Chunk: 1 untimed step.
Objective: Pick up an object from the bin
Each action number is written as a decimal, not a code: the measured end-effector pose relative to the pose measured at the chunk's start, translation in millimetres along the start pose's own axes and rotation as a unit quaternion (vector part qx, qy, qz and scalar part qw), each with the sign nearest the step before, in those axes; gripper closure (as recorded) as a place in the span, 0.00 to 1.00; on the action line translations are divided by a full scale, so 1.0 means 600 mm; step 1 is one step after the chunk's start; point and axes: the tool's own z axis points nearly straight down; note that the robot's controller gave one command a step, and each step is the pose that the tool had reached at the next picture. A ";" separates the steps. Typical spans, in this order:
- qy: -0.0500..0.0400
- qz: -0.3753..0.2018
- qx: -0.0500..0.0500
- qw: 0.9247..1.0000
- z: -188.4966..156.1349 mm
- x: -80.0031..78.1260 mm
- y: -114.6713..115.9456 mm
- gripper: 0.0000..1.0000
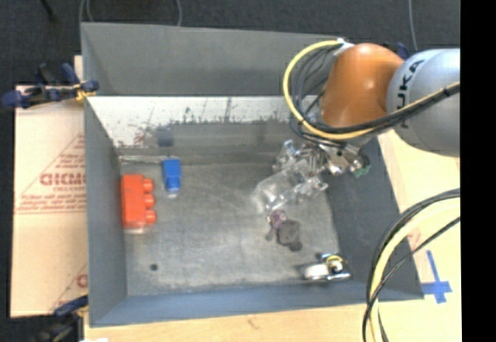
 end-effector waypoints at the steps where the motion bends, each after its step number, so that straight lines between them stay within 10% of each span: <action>1: 0.000 0.002 0.002 1.000 -0.076 -0.001 -0.002 1.00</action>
Offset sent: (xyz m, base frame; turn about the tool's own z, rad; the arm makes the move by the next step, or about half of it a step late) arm -0.0001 0.0000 0.0431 0.0000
